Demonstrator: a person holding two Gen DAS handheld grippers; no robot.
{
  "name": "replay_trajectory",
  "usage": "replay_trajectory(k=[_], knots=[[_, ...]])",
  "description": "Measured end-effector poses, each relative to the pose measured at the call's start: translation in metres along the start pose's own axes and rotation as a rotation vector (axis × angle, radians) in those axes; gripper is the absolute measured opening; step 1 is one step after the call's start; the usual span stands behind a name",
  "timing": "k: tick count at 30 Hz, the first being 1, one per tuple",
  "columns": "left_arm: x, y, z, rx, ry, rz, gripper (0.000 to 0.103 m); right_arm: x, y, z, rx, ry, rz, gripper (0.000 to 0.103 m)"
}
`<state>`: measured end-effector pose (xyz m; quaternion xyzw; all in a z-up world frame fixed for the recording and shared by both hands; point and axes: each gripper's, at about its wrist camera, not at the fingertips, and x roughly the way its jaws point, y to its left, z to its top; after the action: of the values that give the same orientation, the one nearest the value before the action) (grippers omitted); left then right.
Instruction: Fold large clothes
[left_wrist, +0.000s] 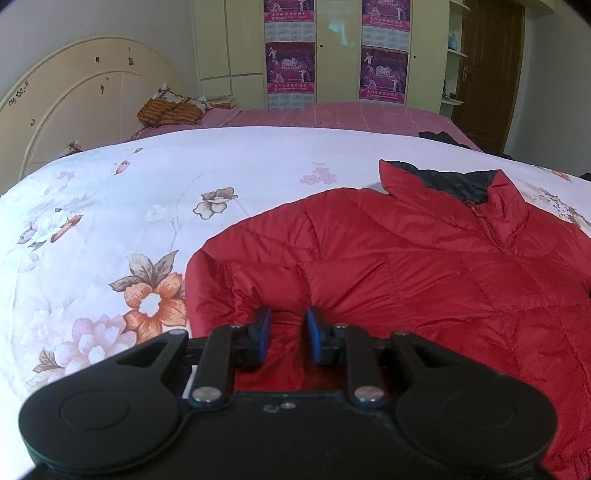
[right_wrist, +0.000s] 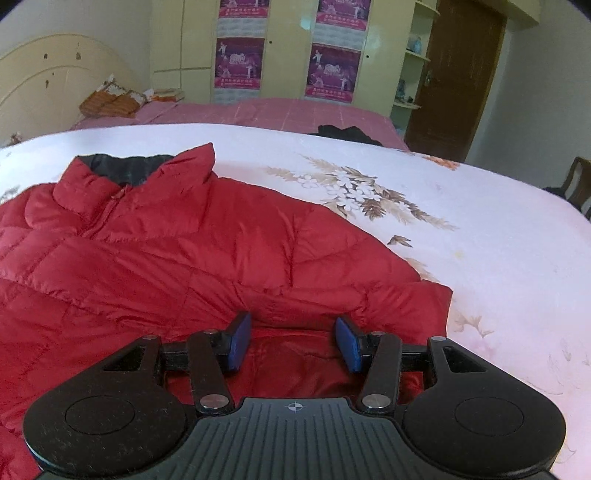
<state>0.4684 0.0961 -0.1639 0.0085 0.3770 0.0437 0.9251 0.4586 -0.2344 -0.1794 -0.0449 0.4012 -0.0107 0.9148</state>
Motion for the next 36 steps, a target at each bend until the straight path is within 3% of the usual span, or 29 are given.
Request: replay_trajectory(k=[7, 10, 12, 13, 14, 15, 16, 18, 26, 36], knots=[[-0.004, -0.001, 0.01, 0.012, 0.045, 0.008, 0.023, -0.004, -0.007, 0.014, -0.006, 0.064, 0.04, 0.049], [-0.016, 0.001, 0.01, 0.014, 0.043, 0.009, 0.024, -0.023, -0.01, 0.015, 0.014, 0.038, 0.039, 0.05], [-0.029, 0.002, 0.009, -0.002, 0.036, 0.006, 0.034, -0.037, -0.012, 0.011, 0.027, 0.016, 0.039, 0.05], [-0.036, 0.002, 0.008, -0.007, 0.032, 0.002, 0.039, -0.045, -0.012, 0.008, 0.031, 0.011, 0.044, 0.056], [-0.045, 0.001, 0.006, -0.008, 0.024, 0.0, 0.051, -0.053, -0.013, 0.005, 0.032, 0.003, 0.049, 0.076], [-0.053, -0.001, 0.005, -0.008, 0.013, -0.002, 0.061, -0.062, -0.013, 0.002, 0.03, -0.012, 0.052, 0.085], [-0.062, -0.003, 0.003, -0.006, -0.001, -0.006, 0.064, -0.072, -0.013, -0.002, 0.023, -0.033, 0.057, 0.088], [-0.076, -0.009, 0.0, 0.004, -0.019, -0.012, 0.07, -0.088, -0.013, -0.009, 0.007, -0.047, 0.068, 0.088], [-0.125, -0.031, -0.016, -0.031, -0.036, -0.043, 0.077, -0.137, -0.023, -0.039, 0.0, -0.054, 0.154, 0.088], [-0.173, -0.039, -0.071, -0.004, 0.012, -0.081, 0.079, -0.176, -0.027, -0.074, -0.018, -0.046, 0.262, 0.088]])
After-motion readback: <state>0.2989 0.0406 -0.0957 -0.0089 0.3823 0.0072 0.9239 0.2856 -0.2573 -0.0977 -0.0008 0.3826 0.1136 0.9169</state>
